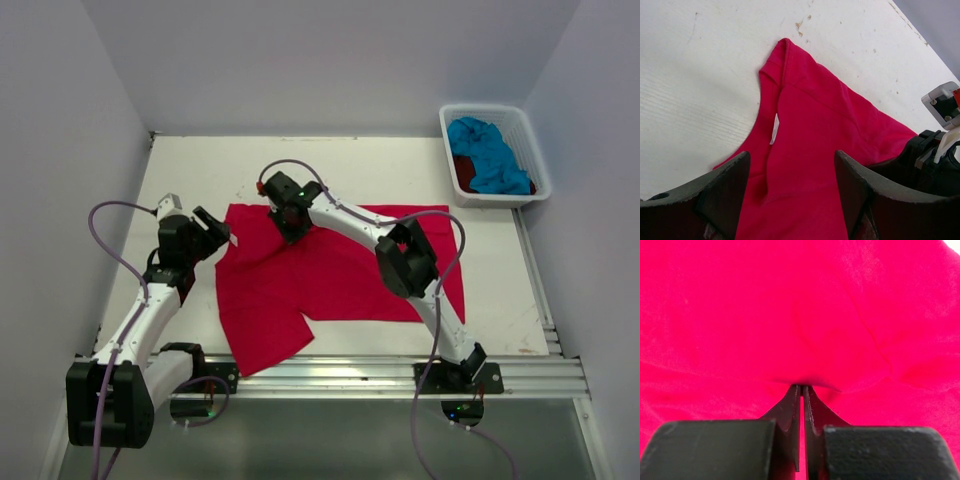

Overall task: Fold and stack the t-shirts
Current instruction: Fold the flattened tshirt in 1/3 of the way

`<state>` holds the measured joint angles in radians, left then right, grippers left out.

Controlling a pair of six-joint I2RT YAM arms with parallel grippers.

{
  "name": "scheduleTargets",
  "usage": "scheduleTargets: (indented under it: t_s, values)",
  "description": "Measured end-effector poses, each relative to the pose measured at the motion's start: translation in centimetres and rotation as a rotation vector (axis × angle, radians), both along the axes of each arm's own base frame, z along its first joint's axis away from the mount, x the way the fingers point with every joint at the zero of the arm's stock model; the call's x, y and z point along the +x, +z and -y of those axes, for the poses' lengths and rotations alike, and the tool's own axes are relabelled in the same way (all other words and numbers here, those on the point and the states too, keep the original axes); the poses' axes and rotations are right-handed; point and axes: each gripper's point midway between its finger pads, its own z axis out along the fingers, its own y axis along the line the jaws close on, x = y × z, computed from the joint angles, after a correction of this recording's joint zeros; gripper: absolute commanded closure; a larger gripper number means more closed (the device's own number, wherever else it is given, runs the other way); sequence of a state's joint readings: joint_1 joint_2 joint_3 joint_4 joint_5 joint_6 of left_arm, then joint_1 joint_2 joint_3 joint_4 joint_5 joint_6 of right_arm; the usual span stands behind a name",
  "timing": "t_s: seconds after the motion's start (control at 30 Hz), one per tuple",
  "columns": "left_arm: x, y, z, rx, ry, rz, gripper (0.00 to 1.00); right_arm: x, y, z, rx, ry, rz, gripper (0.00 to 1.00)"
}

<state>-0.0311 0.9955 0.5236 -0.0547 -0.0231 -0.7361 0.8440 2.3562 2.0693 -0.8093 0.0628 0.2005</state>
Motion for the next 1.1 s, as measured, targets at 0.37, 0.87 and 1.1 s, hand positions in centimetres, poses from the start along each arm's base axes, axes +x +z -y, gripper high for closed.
scheduleTargets:
  t_s: [0.37,0.87,1.1]
  values:
    - [0.0,0.0,0.0,0.0,0.0,0.0,0.28,-0.8,1.9,0.8,0.008,0.002,0.005,1.0]
    - [0.0,-0.1,0.0,0.0,0.0,-0.005,0.28,-3.9,5.9,3.7,0.0,0.02,-0.028,0.6]
    - [0.0,-0.2,0.0,0.0,-0.001,-0.006,0.29,-5.2,4.6,5.2,-0.058,0.021,-0.079,0.37]
